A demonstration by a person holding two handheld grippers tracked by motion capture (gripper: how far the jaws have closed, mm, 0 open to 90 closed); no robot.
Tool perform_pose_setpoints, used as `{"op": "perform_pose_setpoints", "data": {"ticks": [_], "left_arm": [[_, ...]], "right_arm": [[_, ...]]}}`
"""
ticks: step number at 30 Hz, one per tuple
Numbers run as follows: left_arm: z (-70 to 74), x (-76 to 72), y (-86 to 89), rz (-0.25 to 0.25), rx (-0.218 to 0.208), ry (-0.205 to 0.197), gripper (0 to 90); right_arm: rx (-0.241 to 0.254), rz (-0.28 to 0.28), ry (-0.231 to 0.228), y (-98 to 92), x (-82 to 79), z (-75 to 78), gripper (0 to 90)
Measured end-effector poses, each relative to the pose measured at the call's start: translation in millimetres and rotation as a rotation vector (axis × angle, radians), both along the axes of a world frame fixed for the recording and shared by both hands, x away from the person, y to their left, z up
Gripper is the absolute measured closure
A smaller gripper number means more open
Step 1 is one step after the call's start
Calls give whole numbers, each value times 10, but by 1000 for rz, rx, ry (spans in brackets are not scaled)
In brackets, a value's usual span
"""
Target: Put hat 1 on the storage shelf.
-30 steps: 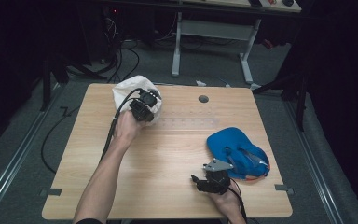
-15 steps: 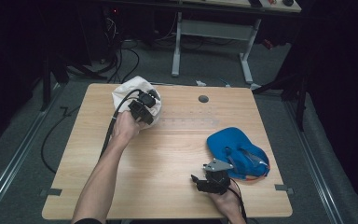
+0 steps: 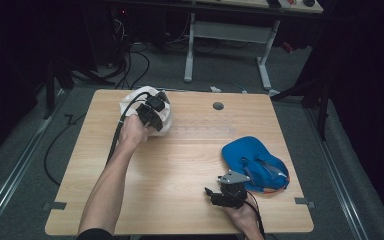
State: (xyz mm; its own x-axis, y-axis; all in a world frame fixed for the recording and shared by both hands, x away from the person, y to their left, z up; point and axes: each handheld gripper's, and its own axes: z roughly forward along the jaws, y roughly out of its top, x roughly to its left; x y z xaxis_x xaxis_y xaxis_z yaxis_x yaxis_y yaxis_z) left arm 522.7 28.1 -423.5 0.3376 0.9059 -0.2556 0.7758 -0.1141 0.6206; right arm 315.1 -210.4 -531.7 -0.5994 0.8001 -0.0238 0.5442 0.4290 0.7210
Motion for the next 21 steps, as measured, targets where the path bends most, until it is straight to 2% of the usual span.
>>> {"op": "perform_pose_setpoints", "data": {"ticks": [2,4,6,13,14,15,16,17,19,21], "left_arm": [[-45,-5,-21,-1,-7,-2,842],[-56,-14,-55,-7,8,-13,842],[-52,-5,-50,-6,7,-6,841],[-78,-29,-22,-4,-3,-46,817],[-78,-30,-20,-3,-3,-46,771],[-80,-31,-16,-2,-4,-47,771],[-82,-32,-9,1,-5,-51,714],[-81,-32,-6,5,-11,-53,714],[-76,-38,7,9,-25,-60,635],[-72,-46,17,16,-28,-71,599]], "right_arm": [[0,-1,-1,1,-1,-1,330],[0,0,-1,1,-1,-1,330],[0,-1,-1,3,-2,-1,330],[-1,1,-2,2,-2,-1,329],[-1,1,-1,2,-2,-2,329],[-1,1,-1,2,-2,-2,329],[0,0,0,3,-2,-2,329],[0,0,0,3,-2,-2,329],[0,0,0,3,-3,-1,329],[0,-1,2,4,-4,-1,330]]}}
